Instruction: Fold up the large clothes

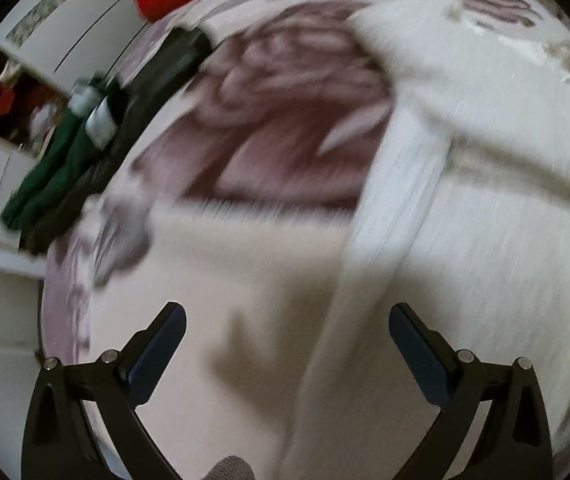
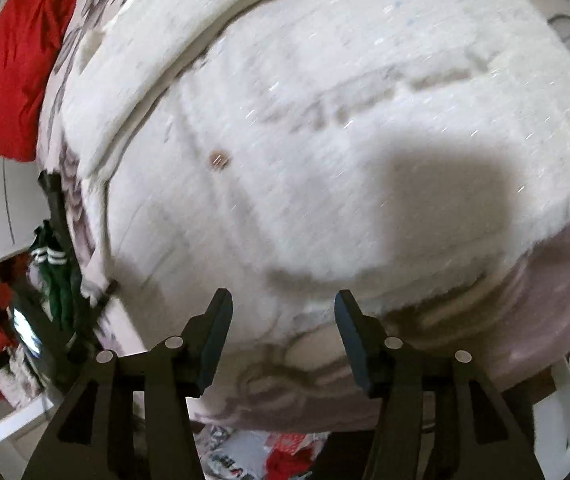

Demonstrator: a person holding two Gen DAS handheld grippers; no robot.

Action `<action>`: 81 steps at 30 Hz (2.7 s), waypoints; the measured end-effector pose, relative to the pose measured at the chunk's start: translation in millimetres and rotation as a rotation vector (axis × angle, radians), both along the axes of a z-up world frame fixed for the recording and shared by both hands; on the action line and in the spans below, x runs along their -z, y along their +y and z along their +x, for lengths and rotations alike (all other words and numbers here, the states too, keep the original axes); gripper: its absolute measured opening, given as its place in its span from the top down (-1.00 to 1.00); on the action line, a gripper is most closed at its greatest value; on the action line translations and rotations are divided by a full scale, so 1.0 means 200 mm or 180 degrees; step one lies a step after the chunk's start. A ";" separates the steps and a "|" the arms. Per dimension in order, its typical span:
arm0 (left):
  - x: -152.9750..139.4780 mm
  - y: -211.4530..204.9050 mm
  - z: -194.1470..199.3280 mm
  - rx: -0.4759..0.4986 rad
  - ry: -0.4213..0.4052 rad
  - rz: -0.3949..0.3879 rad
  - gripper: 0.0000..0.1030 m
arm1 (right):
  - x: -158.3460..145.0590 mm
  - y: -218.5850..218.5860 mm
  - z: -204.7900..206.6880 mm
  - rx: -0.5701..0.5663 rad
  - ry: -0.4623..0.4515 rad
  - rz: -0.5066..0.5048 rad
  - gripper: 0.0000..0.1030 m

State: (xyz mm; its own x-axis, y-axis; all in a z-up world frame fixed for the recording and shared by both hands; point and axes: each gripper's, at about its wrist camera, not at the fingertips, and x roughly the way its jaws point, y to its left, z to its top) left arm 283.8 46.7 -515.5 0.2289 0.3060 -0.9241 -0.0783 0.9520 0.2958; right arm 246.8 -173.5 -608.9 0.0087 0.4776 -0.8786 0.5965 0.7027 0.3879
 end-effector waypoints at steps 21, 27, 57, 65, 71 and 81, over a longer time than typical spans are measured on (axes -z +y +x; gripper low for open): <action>0.07 0.03 0.38 0.0110 -0.0259 0.0083 -1.00 | -0.28 -0.80 0.26 0.0363 -0.0262 -0.0711 -0.08; -0.21 -0.24 0.19 0.0178 -0.0545 -0.0064 -1.00 | -0.16 -1.01 0.65 -0.0219 -0.0371 -0.0943 -0.14; 0.04 -1.14 0.10 -0.0563 -0.0373 0.1462 -1.00 | 0.32 -1.68 1.71 -0.0881 -0.0175 0.0586 -0.27; 0.06 -1.17 0.15 -0.0506 -0.0387 0.1387 -1.00 | 0.51 -1.56 1.64 -0.0550 0.0230 0.1199 0.80; 0.08 -1.25 0.07 -0.0391 -0.0304 0.1407 -1.00 | 0.18 -1.56 1.69 -0.0863 -0.0592 0.0068 0.87; 0.07 -1.22 -0.12 -0.0513 -0.0102 0.1271 -1.00 | 0.04 -1.69 1.39 -0.1199 -0.0550 0.0206 -0.01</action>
State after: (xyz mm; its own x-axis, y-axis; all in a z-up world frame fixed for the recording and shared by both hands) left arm 260.6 -196.8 -529.4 0.1756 0.6724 -0.7191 -0.2317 0.7382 0.6336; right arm 525.2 -511.4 -617.4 -0.0324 0.5298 -0.8475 0.2249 0.8300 0.5104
